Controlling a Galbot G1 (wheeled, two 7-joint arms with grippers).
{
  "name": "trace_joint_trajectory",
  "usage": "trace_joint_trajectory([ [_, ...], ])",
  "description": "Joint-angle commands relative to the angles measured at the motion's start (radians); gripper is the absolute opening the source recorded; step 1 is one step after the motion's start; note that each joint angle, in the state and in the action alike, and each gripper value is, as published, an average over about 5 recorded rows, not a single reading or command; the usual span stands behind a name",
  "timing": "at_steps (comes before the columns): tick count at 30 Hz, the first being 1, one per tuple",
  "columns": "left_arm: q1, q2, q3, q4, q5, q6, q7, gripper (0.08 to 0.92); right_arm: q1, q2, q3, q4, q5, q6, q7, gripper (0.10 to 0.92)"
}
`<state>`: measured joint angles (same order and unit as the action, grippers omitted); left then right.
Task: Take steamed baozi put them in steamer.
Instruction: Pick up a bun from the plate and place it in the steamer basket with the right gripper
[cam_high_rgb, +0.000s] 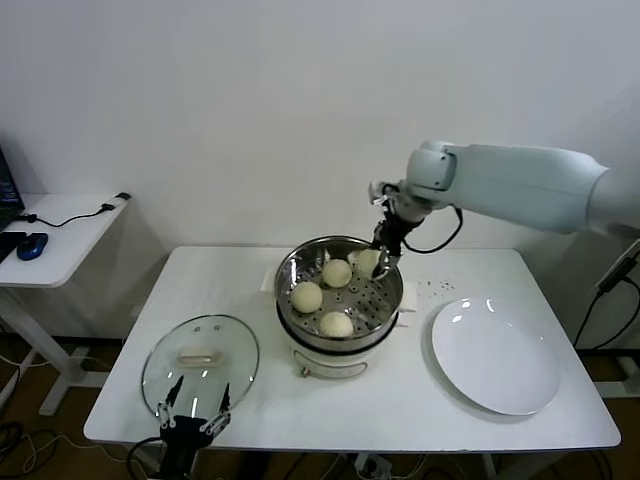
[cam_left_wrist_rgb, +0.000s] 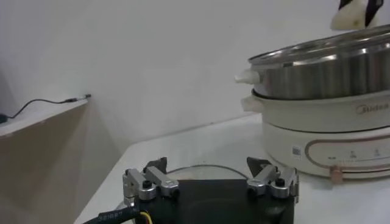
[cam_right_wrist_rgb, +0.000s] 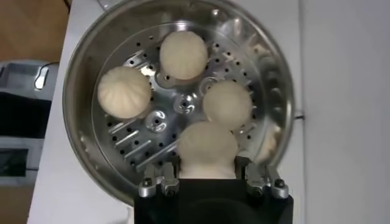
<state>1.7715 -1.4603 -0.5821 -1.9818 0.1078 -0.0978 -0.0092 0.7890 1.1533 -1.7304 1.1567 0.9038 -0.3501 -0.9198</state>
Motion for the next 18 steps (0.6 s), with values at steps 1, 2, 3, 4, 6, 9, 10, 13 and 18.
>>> trace_joint_trajectory([
  [1, -0.004, 0.007, -0.003, 0.01, -0.017, 0.0, 0.0, 0.823, -0.075, 0.09, -0.06, -0.021, 0.021, -0.014, 0.035, 0.585],
  [2, -0.002, 0.01, -0.004, 0.01, -0.022, 0.0, 0.0, 0.823, -0.08, 0.091, -0.062, -0.026, 0.016, -0.014, 0.035, 0.585],
  [3, 0.0, 0.014, -0.005, 0.011, -0.027, 0.0, 0.0, 0.823, -0.084, 0.091, -0.063, -0.029, 0.011, -0.013, 0.035, 0.585],
  [4, 0.002, 0.018, -0.007, 0.012, -0.032, -0.001, 0.0, 0.823, -0.088, 0.091, -0.064, -0.032, 0.008, -0.013, 0.036, 0.586],
  [6, 0.003, 0.024, -0.01, 0.014, -0.038, -0.001, 0.0, 0.823, -0.094, 0.089, -0.067, -0.034, 0.004, -0.012, 0.037, 0.587],
  [9, 0.001, 0.027, -0.013, 0.016, -0.041, -0.001, 0.0, 0.823, -0.103, 0.085, -0.07, -0.033, 0.001, -0.012, 0.041, 0.588],
  [10, 0.001, 0.027, -0.012, 0.016, -0.041, 0.0, 0.0, 0.823, -0.105, 0.084, -0.069, -0.032, 0.0, -0.012, 0.044, 0.59],
  [13, 0.001, 0.029, -0.009, 0.014, -0.04, 0.001, 0.001, 0.823, -0.111, 0.08, -0.064, -0.03, 0.002, -0.015, 0.061, 0.593],
  [18, -0.004, 0.03, -0.009, 0.012, -0.038, 0.005, 0.0, 0.823, -0.107, 0.074, -0.049, -0.029, 0.017, -0.027, 0.08, 0.634],
])
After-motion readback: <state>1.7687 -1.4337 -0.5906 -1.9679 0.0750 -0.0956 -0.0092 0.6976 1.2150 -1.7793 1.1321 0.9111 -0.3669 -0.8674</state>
